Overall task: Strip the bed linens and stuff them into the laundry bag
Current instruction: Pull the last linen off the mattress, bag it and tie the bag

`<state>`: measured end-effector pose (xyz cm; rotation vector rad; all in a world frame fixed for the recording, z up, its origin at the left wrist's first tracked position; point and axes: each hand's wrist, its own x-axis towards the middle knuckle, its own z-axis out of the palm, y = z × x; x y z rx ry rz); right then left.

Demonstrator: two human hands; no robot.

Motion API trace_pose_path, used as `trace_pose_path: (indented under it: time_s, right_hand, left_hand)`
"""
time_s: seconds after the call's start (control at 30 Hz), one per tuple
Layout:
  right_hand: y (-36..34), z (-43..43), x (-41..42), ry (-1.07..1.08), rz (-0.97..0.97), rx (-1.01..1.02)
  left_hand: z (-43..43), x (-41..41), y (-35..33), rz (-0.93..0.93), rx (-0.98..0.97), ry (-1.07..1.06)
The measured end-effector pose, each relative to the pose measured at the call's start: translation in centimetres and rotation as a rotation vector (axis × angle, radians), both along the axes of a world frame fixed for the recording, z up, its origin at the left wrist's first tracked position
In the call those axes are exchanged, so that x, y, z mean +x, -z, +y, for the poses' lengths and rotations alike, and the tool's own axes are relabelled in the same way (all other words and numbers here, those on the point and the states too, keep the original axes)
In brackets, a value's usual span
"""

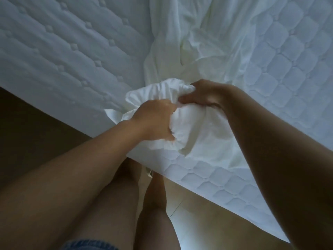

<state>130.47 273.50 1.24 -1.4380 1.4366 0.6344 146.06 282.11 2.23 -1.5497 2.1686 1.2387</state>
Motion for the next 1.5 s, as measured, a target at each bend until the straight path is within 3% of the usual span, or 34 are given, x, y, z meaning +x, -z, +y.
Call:
trace_pose_path:
  time_s: [0.07, 0.13, 0.27, 0.33, 0.47, 0.57, 0.7, 0.77, 0.83, 0.9, 0.97, 1.03, 1.13, 1.2, 1.33, 1.5]
  right_hand:
    - [0.5, 3.2, 0.7, 0.035, -0.008, 0.170]
    - [1.5, 6.7, 1.5, 0.113, -0.043, 0.189]
    - [0.3, 10.2, 2.3, 0.280, 0.062, -0.267]
    - [-2.1, 10.6, 2.0, 0.193, 0.092, -0.501]
    - [-6.2, 13.5, 2.8, 0.023, -0.032, -0.635]
    - [-6.2, 17.1, 3.7, -0.085, 0.058, -0.879]
    - [-3.8, 19.7, 4.3, -0.279, 0.161, -1.017]
    - [-2.1, 18.5, 3.6, -0.366, 0.191, -1.106]
    - [-1.0, 16.1, 2.4, -0.379, 0.154, -1.167]
    - [-0.8, 12.8, 0.9, -0.317, 0.045, -1.169]
    - [-1.1, 8.7, -0.4, -0.195, -0.083, -1.102]
    - [-1.7, 4.5, -1.2, -0.057, -0.107, -0.981]
    - [-2.6, -0.5, -1.3, 0.158, 0.123, -0.805]
    - [-2.0, -2.7, -0.7, 0.287, 0.243, -0.764]
    - [0.9, -4.9, -0.5, 0.507, 0.170, -0.681]
    - [4.2, -7.9, -1.0, 0.632, 0.048, -0.680]
  left_hand:
    - [1.6, 1.6, -1.0, -0.036, 0.136, 0.081]
    - [2.8, 2.9, -1.1, -0.054, 0.230, 0.128]
    - [1.8, 3.3, -0.5, -0.043, 0.277, 0.169]
    - [0.7, 3.2, -0.5, -0.012, 0.320, 0.140]
    - [-1.5, 3.5, -0.8, 0.041, 0.457, 0.058]
    - [-3.3, 3.4, -1.3, 0.039, 0.511, 0.019]
    - [-5.7, 3.5, -1.8, 0.010, 0.577, -0.028]
    - [-6.5, 3.5, -2.7, -0.057, 0.529, 0.006]
    - [-6.3, 3.4, -3.7, -0.192, 0.308, 0.011]
    - [-4.7, 3.1, -4.6, -0.231, -0.120, -0.155]
    - [-1.7, 2.0, -4.8, -0.095, -0.581, -0.353]
    - [0.4, 0.3, -3.7, -0.008, -0.722, -0.334]
    - [-1.2, -1.0, -0.2, -0.075, -0.634, -0.125]
    - [-5.3, -1.6, 1.0, -0.146, -0.462, -0.043]
    - [-11.2, -3.5, 1.9, -0.213, -0.226, 0.066]
    - [-14.4, -4.2, 4.7, -0.136, -0.228, -0.068]
